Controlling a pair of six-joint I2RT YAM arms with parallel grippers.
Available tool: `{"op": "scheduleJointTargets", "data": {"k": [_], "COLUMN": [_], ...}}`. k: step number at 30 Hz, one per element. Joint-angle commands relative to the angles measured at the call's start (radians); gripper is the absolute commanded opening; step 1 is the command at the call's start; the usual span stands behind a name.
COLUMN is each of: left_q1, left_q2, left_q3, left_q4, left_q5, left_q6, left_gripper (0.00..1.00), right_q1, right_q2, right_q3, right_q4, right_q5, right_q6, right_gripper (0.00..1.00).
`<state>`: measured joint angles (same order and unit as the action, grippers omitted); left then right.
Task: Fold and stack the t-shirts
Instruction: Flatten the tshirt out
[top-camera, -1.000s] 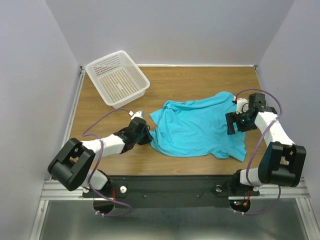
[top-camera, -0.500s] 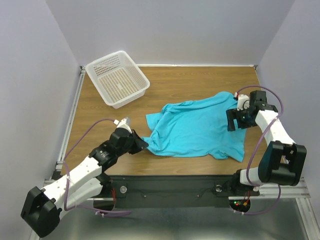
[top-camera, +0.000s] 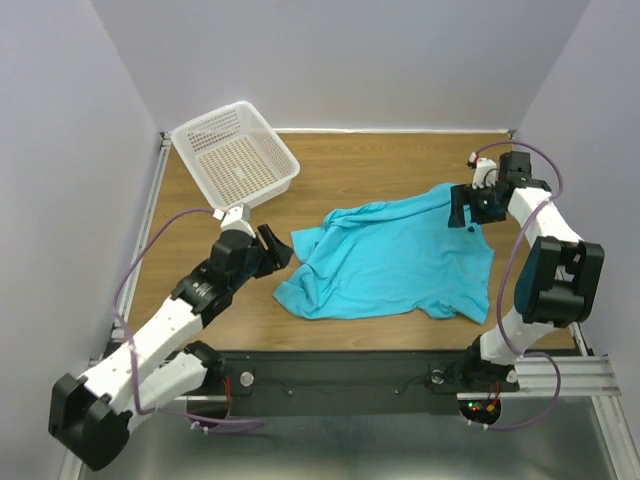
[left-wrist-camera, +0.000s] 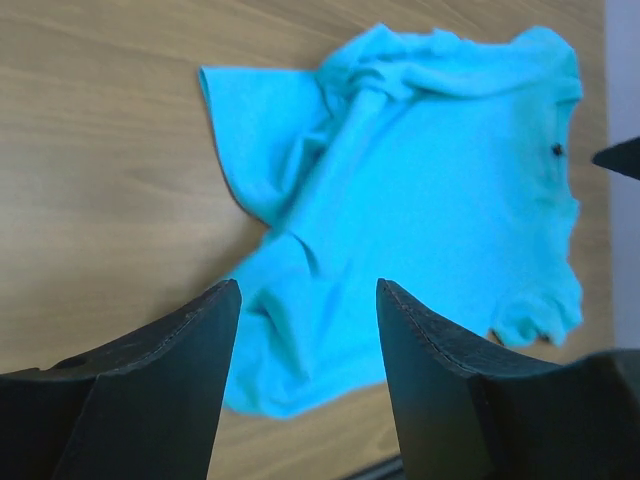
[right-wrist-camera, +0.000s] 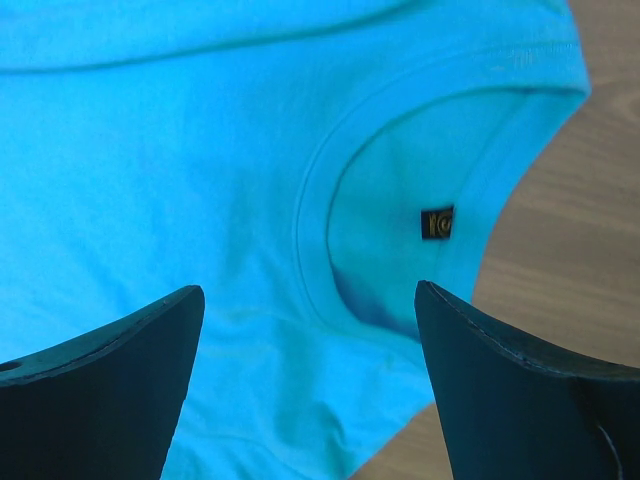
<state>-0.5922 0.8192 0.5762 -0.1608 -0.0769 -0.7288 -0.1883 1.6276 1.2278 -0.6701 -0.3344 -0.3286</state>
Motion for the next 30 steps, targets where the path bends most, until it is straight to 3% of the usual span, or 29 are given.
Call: {"op": "scheduleJointTargets", "data": {"k": [1,5,11,20,25,30], "left_q1": [0.081,0.114,0.114,0.108,0.1,0.098], "left_q2": [0.202,0.429,0.642,1.094,1.259,1.44], "left_q3": [0.037,0.152,0.348,0.847,1.082,1.321], "left_q4": [0.24,0.389,0.458,0.25,0.165,0.031], "left_q5": [0.018,0.06,0.072,-0.029,-0.086,-0.234], "left_q6": [0.152,0.279,0.431,0.609,0.678,0.694], "left_gripper": [0.67,0.66,0.66,0.61,0.6,0.59], "right_q1": [-0.002,-0.005,-0.011,-0.019,-0.025,-0.03], "right_q2": [0.057,0.08,0.083,0.064,0.055,0.049], "right_q3": [0.081,0.088,0.056,0.015,0.007,-0.002], "right_q4": [0.061,0.067,0.093,0.127,0.138,0.141], "right_q5": [-0.077,-0.1,-0.14,-0.15,-0.163,-0.173], "right_q6": [0.043,0.042,0.06,0.075,0.085,0.089], "right_gripper": [0.92,0.92,0.92,0.92,0.92,0.92]}}
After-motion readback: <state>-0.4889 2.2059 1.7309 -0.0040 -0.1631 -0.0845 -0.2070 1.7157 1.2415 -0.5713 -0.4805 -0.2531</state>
